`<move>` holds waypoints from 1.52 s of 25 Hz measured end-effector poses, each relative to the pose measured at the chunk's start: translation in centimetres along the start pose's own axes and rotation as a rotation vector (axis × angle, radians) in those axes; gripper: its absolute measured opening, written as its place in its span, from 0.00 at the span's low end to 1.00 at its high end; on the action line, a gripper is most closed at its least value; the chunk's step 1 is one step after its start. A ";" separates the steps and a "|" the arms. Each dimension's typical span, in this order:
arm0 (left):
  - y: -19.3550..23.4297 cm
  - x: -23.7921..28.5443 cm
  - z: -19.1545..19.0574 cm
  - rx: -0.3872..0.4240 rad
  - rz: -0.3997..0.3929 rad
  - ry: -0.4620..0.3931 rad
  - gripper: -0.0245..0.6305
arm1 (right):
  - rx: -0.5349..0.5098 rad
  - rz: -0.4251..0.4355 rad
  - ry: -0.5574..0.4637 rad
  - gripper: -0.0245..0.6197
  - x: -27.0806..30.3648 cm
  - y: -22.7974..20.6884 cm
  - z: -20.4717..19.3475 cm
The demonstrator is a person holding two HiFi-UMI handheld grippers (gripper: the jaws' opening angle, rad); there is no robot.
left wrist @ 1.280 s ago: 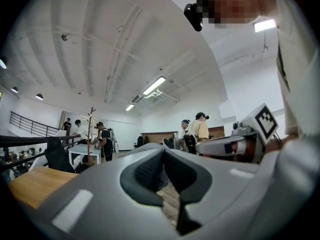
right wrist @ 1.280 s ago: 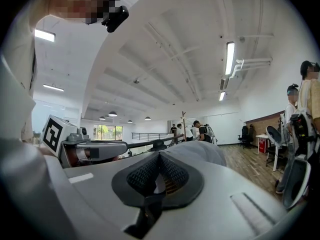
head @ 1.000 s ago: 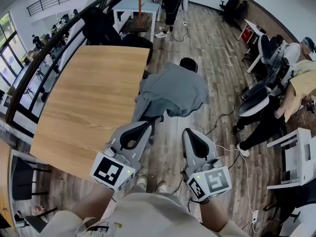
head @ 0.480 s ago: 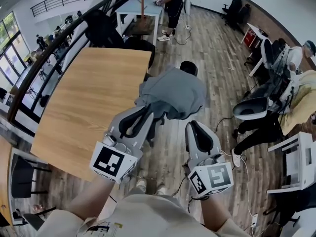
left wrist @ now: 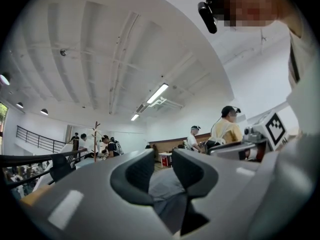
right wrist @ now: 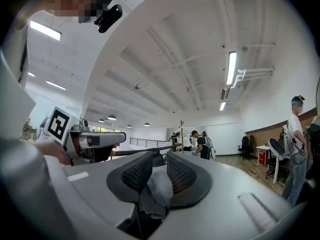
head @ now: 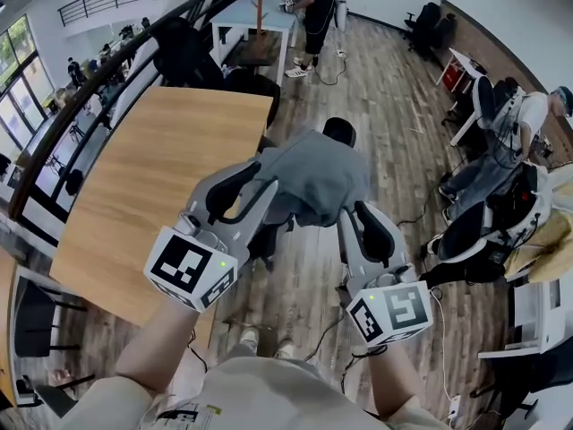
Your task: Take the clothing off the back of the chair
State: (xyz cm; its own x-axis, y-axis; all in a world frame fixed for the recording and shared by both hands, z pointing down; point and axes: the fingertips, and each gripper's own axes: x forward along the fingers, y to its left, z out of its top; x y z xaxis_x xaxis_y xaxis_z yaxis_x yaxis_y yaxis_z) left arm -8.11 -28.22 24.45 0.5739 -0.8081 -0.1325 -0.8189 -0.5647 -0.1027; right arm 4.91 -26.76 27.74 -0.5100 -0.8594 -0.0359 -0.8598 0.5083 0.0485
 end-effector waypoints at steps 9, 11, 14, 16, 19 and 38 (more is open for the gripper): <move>1.5 3.0 -1.7 -0.023 -0.066 0.023 0.28 | -0.033 -0.003 0.070 0.41 3.3 -3.2 -1.8; 1.9 3.5 -3.1 -0.031 -0.075 0.046 0.30 | -0.024 0.000 0.086 0.44 4.2 -3.6 -2.9; 2.4 4.3 -5.3 -0.052 -0.090 0.077 0.32 | 0.016 0.003 0.101 0.45 5.3 -4.2 -4.3; 2.4 4.8 -6.6 -0.068 -0.101 0.099 0.33 | 0.043 0.001 0.103 0.46 5.8 -4.9 -5.1; 2.3 5.6 -8.7 -0.088 -0.113 0.133 0.34 | 0.079 -0.002 0.105 0.48 6.4 -5.7 -6.4; 3.1 7.9 -15.8 -0.204 -0.201 0.254 0.41 | 0.163 0.032 0.187 0.66 10.4 -6.2 -13.2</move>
State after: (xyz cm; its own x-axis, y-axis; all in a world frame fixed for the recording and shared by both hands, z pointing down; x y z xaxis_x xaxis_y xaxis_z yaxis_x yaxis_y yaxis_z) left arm -6.22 -38.98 38.69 0.7238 -0.6792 0.1215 -0.6897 -0.7171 0.1001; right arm 5.25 -39.56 40.22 -0.5367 -0.8305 0.1490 -0.8436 0.5244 -0.1159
